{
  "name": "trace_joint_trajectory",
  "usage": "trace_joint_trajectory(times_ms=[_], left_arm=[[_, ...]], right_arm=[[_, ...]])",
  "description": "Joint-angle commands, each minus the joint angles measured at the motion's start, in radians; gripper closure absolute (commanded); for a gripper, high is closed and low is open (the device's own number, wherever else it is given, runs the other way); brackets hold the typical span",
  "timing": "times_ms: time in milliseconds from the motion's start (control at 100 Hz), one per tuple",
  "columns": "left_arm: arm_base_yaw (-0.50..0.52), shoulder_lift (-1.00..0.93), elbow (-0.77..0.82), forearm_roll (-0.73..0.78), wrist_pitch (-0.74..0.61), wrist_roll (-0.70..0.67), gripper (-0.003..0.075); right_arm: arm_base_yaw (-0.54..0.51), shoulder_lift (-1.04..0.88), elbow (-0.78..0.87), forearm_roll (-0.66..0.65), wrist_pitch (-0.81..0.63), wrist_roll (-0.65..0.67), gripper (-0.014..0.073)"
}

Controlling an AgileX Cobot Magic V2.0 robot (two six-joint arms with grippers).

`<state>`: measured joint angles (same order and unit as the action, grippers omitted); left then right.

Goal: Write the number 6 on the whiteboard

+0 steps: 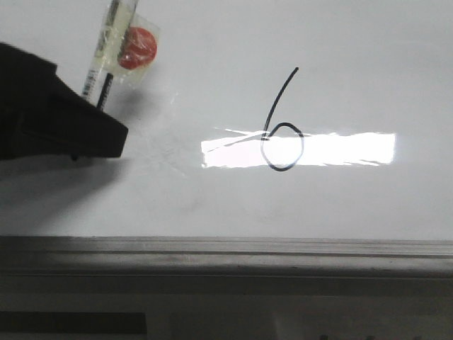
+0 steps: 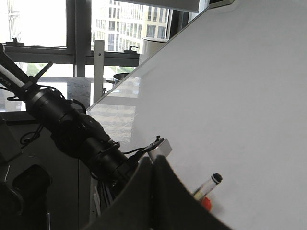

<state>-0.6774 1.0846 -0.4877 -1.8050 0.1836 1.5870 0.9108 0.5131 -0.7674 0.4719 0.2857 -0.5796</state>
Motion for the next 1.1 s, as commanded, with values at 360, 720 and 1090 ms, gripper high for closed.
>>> trace_joint_trajectory(times_ms=[360, 720, 1090], left_arm=[[-0.102, 0.058, -0.079, -0.067, -0.217, -0.08, 0.0741], [-0.253, 0.183, -0.203, -0.063, -0.479, -0.243, 0.0741], [-0.253, 0.308, -0.207, -0.063, -0.516, -0.411, 0.0741]], right_arm=[[-0.006, 0.005, -0.035, -0.004, -0.066, -0.003, 0.0657], [-0.006, 0.005, -0.035, -0.005, -0.07, -0.003, 0.0657], [-0.006, 0.005, -0.035, -0.005, -0.064, -0.003, 0.0657]])
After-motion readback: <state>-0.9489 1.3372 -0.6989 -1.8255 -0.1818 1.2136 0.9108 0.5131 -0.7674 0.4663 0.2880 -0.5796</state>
